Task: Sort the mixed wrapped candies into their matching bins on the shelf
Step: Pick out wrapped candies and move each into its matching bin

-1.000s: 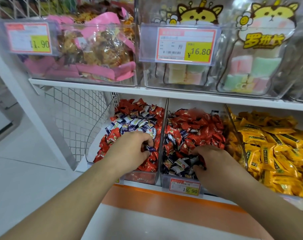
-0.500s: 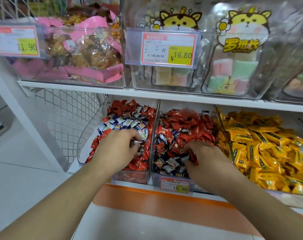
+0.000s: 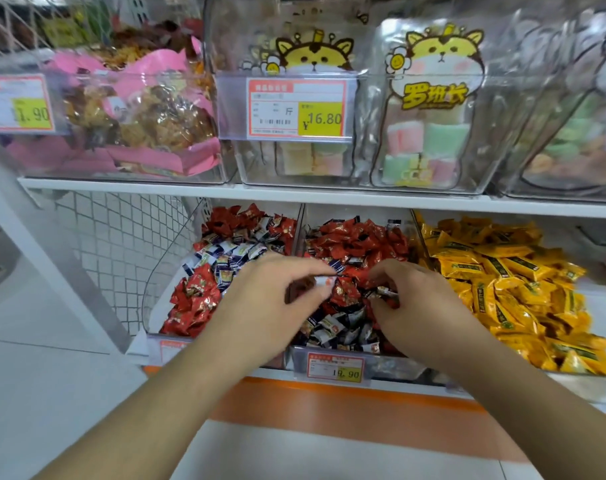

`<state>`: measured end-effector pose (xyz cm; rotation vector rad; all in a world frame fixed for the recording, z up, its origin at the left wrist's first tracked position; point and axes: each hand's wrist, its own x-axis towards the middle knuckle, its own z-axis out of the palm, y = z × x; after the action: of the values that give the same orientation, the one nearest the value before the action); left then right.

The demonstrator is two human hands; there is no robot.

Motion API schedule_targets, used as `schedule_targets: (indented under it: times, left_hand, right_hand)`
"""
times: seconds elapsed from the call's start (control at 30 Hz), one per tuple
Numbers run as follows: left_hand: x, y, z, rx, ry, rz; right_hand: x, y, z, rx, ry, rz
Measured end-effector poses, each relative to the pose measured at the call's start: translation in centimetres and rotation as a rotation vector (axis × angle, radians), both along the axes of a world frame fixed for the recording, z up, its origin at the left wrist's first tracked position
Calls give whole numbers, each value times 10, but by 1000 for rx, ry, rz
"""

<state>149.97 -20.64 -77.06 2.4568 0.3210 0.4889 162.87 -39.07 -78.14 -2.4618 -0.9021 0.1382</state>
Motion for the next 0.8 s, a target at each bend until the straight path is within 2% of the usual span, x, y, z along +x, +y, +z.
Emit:
schedule_targets:
  times: [0.1, 0.17, 0.23, 0.37, 0.53, 0.67, 0.8]
  left_hand:
    - [3, -4, -7, 88, 116, -100]
    - [1, 0, -7, 95, 95, -113]
    - [-1, 12, -6, 89, 39, -23]
    - [-7, 49, -19, -54, 18, 237]
    - [-13, 76, -43, -129, 197, 248]
    - [-11, 69, -46, -31, 335, 168]
    - [-3, 64, -51, 95, 352, 176]
  right_hand:
    - [1, -3, 0, 12, -7, 4]
    - [2, -4, 0, 6, -8, 5]
    - [2, -2, 1, -2, -5, 6]
    - [-3, 0, -1, -4, 15, 32]
    - [-7, 3, -5, -31, 18, 64]
    - [-8, 5, -8, -40, 13, 80]
    - [-10, 7, -11, -45, 23, 88]
